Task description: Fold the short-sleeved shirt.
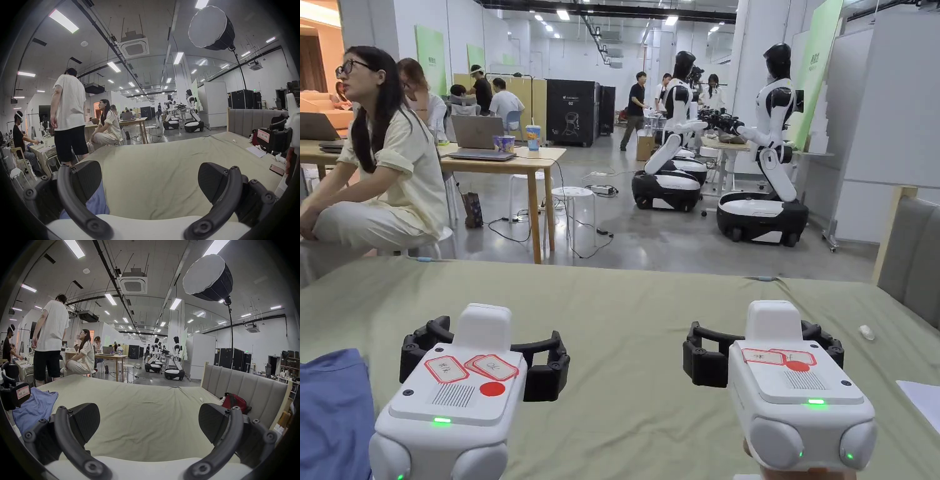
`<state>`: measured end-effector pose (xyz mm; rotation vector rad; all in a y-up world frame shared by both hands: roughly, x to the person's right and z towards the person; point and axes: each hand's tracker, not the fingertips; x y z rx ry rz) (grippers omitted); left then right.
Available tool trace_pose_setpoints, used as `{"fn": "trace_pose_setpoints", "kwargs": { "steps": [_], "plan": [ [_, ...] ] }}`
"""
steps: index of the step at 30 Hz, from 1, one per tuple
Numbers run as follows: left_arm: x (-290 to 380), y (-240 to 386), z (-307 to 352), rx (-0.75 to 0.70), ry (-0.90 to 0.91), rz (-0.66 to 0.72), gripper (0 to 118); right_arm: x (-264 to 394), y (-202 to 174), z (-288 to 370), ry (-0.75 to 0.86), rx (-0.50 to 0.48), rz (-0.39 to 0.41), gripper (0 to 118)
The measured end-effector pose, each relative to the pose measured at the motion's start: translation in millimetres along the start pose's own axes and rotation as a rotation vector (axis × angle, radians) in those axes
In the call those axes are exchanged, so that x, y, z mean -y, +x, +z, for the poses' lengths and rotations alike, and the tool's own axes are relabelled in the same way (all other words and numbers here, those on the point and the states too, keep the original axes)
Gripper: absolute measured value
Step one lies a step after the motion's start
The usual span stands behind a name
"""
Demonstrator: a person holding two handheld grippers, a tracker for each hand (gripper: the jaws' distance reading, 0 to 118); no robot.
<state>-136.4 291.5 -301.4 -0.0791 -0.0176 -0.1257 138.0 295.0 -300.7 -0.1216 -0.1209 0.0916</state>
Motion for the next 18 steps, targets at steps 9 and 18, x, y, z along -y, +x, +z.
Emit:
{"fn": "trace_pose_setpoints", "kwargs": {
  "steps": [9,18],
  "plan": [
    [-1.2,0.6,-0.4,0.005,0.003,-0.001,118,-1.4,0.6,1.4,-0.003,0.002,0.002,118],
    [-2.9,1.3,-0.5,0.003,0.008,-0.006,118,-2.4,1.5,2.2,-0.008,0.006,-0.001,118]
  ]
}}
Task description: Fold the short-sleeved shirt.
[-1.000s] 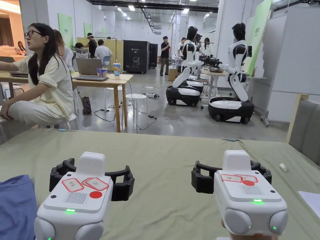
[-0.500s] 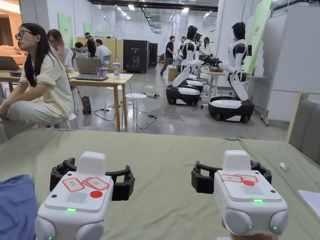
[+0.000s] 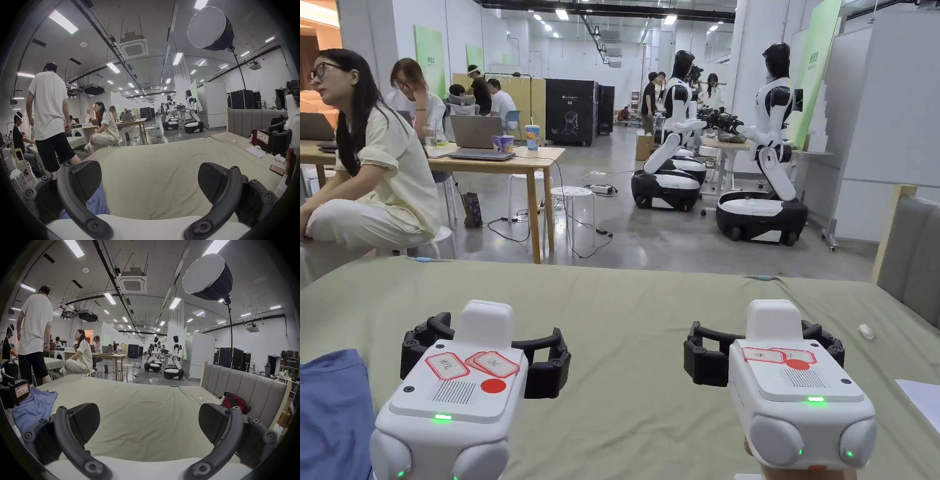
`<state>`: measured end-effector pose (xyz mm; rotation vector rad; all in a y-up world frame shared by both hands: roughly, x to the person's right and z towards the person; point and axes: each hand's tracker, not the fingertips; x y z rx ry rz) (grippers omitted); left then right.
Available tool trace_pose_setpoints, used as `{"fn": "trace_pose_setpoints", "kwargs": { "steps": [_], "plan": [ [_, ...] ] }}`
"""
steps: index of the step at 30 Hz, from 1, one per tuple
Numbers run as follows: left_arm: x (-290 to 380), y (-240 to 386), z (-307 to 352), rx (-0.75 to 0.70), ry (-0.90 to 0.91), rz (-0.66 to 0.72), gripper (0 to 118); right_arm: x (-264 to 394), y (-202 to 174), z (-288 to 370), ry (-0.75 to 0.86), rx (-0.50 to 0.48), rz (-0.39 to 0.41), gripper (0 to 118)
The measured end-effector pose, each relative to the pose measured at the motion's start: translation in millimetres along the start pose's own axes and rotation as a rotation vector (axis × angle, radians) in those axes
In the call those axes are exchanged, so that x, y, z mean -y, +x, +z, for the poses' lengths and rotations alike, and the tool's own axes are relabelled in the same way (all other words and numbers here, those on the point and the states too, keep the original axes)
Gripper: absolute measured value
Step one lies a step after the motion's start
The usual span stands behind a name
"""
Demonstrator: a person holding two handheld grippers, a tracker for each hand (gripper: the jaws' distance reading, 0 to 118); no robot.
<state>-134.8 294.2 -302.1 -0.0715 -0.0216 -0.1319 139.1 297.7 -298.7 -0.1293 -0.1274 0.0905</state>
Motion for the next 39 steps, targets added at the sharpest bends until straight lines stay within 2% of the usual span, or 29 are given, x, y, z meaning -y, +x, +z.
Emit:
{"fn": "trace_pose_setpoints", "kwargs": {
  "steps": [25,30,36,37,38,39],
  "plan": [
    [3.9,2.5,-1.4,0.009,-0.007,0.007,118,3.5,0.7,-0.1,-0.019,0.01,0.002,118],
    [5.2,2.6,-1.0,0.011,0.001,0.008,118,5.5,2.3,-3.3,-0.017,-0.01,-0.027,118],
    [6.1,2.9,-2.7,0.012,-0.002,0.007,118,5.6,-1.5,-3.4,-0.018,0.004,0.004,118],
    [6.3,2.8,-2.6,0.018,-0.003,0.011,117,6.3,-1.6,-3.3,-0.017,0.007,0.005,118],
    [6.7,2.6,-2.0,0.014,0.001,0.017,111,6.4,-1.4,-3.2,-0.017,0.008,0.005,113],
    [7.2,2.9,-1.7,0.016,0.003,0.021,97,6.2,-0.6,-2.7,-0.018,0.005,0.002,99]
  ]
}}
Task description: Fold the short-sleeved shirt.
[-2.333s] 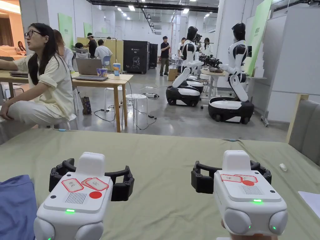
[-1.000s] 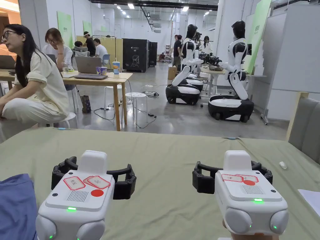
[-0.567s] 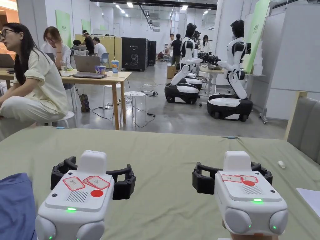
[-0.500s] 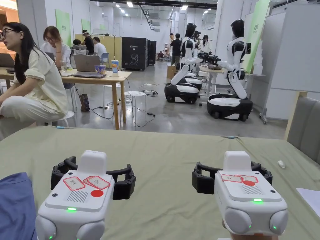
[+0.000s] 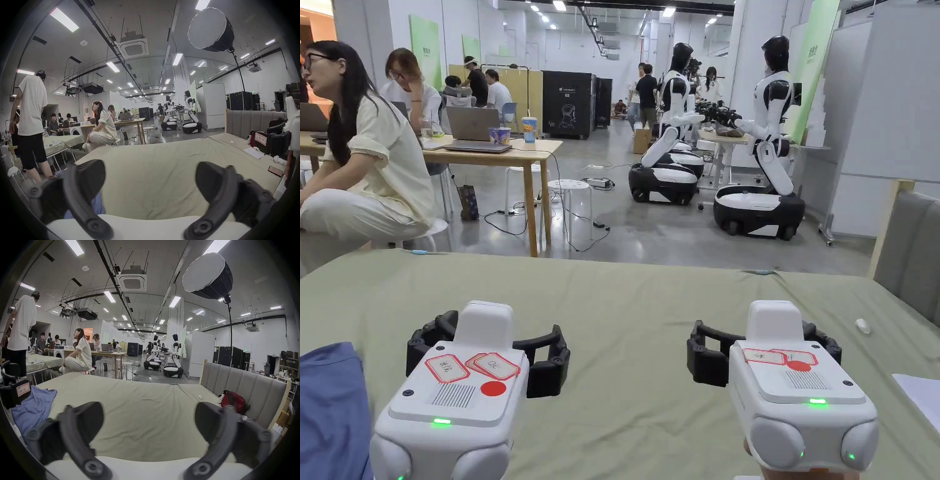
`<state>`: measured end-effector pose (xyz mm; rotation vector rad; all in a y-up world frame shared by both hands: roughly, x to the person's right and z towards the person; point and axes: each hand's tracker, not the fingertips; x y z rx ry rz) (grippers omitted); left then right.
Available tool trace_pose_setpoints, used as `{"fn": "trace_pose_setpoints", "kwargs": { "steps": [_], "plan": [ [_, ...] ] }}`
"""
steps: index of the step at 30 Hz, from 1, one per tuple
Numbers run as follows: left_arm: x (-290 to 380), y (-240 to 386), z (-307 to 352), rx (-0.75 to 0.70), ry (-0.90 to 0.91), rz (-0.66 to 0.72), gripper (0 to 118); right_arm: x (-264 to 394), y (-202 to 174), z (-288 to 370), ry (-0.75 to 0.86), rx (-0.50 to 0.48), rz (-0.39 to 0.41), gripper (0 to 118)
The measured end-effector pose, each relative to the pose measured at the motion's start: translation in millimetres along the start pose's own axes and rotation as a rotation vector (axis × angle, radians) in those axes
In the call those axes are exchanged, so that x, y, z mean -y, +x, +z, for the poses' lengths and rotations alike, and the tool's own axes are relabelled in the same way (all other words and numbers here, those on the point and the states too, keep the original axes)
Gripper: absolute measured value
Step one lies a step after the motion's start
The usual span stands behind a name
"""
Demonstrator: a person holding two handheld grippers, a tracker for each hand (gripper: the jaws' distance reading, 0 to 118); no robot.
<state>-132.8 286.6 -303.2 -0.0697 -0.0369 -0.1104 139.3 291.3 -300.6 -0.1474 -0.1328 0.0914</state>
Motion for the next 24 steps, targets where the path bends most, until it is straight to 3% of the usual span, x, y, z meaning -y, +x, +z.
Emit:
{"fn": "trace_pose_setpoints", "kwargs": {
  "steps": [1,2,3,4,8,16,21,24],
  "plan": [
    [0.2,-0.3,0.4,0.01,0.001,0.001,80,-0.3,2.0,0.7,-0.002,-0.015,-0.011,75],
    [0.4,-0.6,0.1,0.017,0.0,0.0,49,-1.0,3.3,2.7,-0.004,-0.011,-0.013,37],
    [0.6,-0.5,-0.5,0.016,-0.002,0.0,21,-0.7,2.9,2.6,-0.006,0.004,-0.006,10],
    [1.3,0.3,-0.9,0.013,-0.009,-0.003,0,-0.5,2.1,2.6,-0.003,0.042,0.026,0],
    [1.7,-0.1,1.7,0.056,-0.008,0.032,0,-1.2,10.7,7.8,0.016,0.007,-0.013,0],
    [0.4,-4.0,3.2,0.016,-0.01,0.022,0,-2.9,0.9,6.2,0.005,0.006,0.011,0],
    [2.7,-44.5,14.9,-0.067,-0.021,0.032,0,-6.8,-41.5,-1.2,0.004,-0.086,0.025,0],
    [7.2,-84.6,29.7,-0.159,-0.031,0.036,0,-12.1,-89.3,-4.1,0.01,-0.186,0.043,0]
  ]
}}
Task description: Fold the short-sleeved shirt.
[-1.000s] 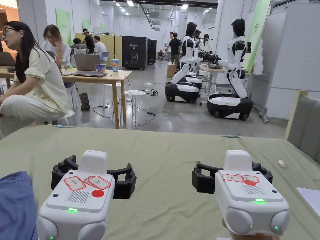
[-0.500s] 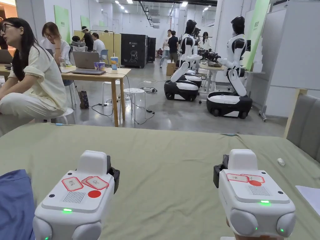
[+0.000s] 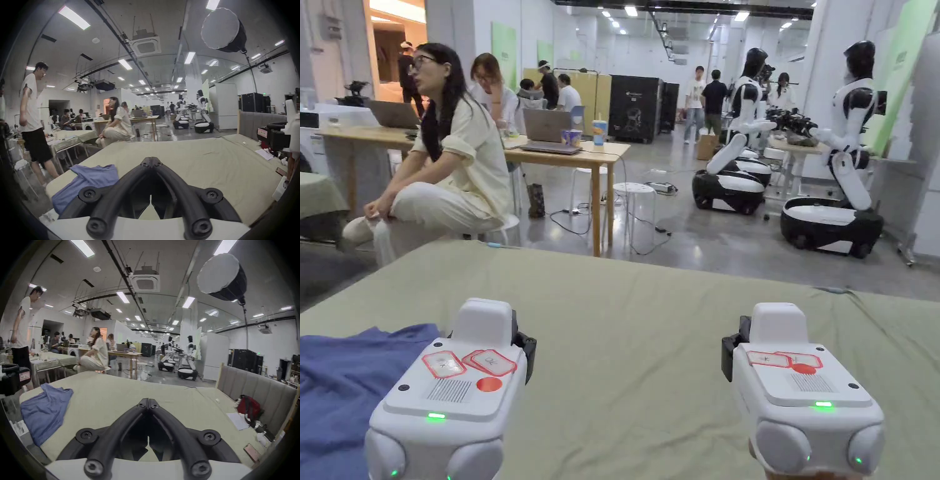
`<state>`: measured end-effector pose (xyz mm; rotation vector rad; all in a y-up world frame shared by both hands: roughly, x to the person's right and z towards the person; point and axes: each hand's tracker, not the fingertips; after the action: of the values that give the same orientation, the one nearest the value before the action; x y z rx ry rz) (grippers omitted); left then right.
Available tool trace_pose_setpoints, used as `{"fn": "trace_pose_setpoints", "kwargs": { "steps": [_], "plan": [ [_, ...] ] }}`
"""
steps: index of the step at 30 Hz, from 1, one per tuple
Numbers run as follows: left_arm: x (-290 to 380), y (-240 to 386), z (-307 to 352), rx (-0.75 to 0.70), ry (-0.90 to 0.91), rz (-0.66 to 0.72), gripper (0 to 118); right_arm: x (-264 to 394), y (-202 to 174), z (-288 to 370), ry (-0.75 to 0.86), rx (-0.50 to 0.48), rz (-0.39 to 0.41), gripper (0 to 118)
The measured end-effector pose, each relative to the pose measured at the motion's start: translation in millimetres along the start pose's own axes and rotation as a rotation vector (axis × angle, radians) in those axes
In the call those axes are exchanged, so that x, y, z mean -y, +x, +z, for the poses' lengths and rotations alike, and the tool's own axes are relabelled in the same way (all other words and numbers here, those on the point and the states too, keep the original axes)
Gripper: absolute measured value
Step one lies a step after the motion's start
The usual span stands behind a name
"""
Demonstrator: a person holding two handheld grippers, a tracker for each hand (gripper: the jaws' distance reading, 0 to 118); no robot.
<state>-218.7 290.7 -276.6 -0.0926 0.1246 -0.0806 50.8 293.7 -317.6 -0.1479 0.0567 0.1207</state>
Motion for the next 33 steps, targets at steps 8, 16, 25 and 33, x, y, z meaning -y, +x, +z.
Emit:
{"fn": "trace_pose_setpoints", "kwargs": {
  "steps": [8,16,25,33],
  "plan": [
    [17.3,-136.4,51.0,-0.322,-0.048,0.033,0,-16.9,-148.2,-13.1,0.019,-0.327,0.051,0],
    [45.2,-207.9,85.7,-0.481,-0.138,0.072,0,-8.4,-230.8,-10.7,-0.01,-0.531,0.038,0],
    [60.8,-194.8,12.1,-0.333,-0.273,0.041,0,0.9,-229.9,-42.1,-0.05,-0.517,0.045,0],
    [100.8,-188.9,-143.4,-0.076,-0.547,0.073,0,19.2,-221.8,-86.2,-0.107,-0.48,0.042,0]
  ]
}}
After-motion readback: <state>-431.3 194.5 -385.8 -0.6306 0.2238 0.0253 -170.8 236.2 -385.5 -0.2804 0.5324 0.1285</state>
